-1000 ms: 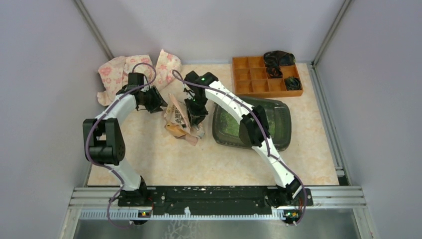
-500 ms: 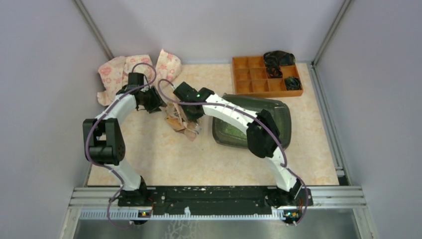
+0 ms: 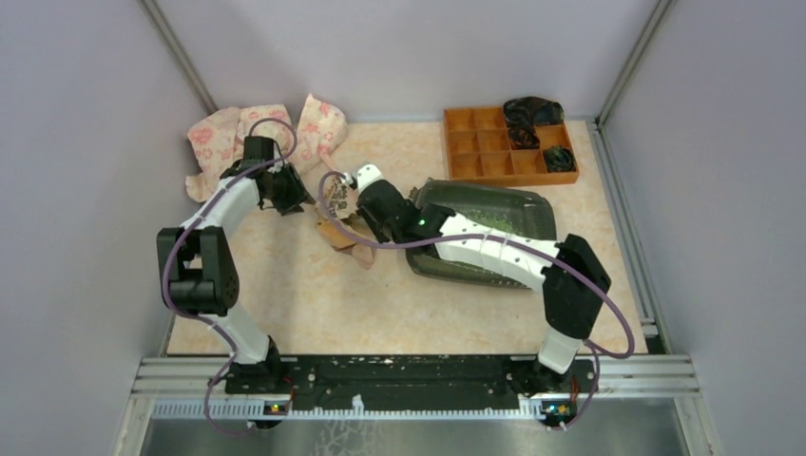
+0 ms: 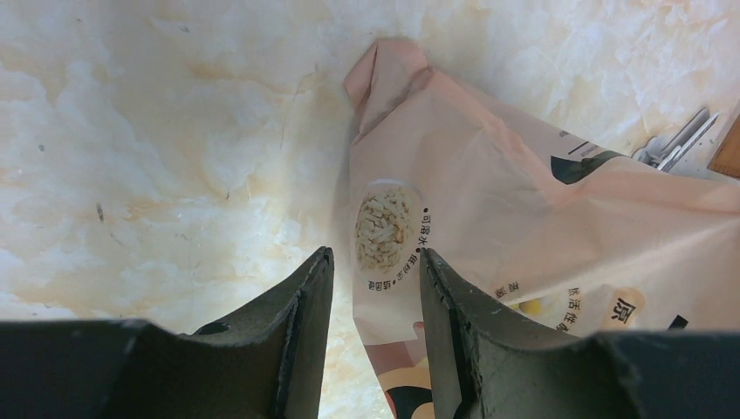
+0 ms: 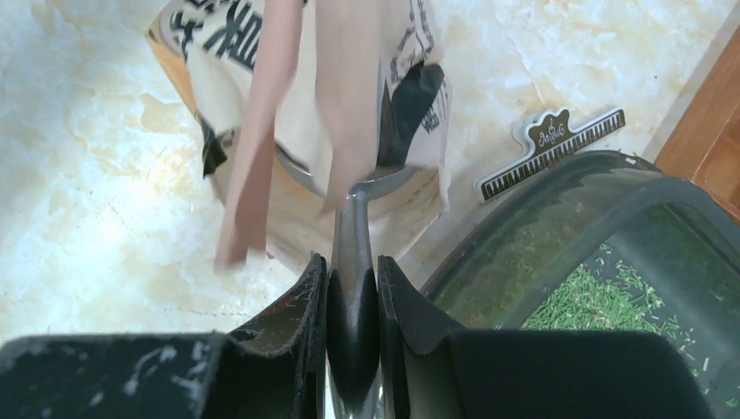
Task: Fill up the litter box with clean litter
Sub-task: 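Scoop the cat litter from the cat litter bag.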
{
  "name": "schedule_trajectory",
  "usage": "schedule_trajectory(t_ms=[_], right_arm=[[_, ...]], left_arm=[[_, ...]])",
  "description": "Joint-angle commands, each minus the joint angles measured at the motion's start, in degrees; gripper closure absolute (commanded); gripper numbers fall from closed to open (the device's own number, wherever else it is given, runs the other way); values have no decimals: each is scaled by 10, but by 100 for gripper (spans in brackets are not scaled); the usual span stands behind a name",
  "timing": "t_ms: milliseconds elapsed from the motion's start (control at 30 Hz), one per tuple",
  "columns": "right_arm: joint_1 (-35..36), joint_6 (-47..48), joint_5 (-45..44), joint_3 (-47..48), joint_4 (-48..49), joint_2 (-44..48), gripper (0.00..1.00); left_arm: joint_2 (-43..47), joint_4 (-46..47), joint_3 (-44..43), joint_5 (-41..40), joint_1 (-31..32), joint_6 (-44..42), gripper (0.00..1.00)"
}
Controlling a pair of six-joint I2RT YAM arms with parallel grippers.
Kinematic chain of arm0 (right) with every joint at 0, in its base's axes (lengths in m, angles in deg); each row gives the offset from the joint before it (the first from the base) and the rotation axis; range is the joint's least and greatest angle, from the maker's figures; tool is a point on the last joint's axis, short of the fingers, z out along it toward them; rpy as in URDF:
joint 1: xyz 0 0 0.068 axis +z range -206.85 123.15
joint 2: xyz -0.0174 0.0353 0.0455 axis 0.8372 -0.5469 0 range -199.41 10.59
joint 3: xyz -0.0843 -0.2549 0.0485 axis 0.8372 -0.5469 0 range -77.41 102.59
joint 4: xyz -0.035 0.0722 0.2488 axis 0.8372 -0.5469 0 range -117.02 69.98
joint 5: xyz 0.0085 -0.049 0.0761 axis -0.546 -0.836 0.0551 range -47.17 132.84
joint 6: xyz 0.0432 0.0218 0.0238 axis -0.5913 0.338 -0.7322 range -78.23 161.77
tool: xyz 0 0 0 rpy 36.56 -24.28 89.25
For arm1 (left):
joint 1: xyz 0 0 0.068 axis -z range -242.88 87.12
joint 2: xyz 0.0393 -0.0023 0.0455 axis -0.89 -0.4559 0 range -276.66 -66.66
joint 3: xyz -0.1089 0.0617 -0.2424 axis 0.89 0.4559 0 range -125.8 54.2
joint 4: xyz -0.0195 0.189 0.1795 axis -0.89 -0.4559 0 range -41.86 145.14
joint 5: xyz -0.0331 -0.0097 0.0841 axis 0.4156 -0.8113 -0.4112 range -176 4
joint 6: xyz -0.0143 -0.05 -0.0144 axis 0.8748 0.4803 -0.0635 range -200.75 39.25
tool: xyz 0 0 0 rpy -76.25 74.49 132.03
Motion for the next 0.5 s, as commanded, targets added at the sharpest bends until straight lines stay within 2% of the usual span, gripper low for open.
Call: schedule_trajectory(t_ms=[0,233,467], right_arm=[[22,25,-34,-40,110,65,100],[64,28,-71,-162,176,144,100],[97,33,-117,-243,219,223,100]], left_arm=[[21,-22,-29,-18,4,-12,53],[30,-30,-41,-24,4,-13,53],[34,-39,-50,-28,4,-15,52]])
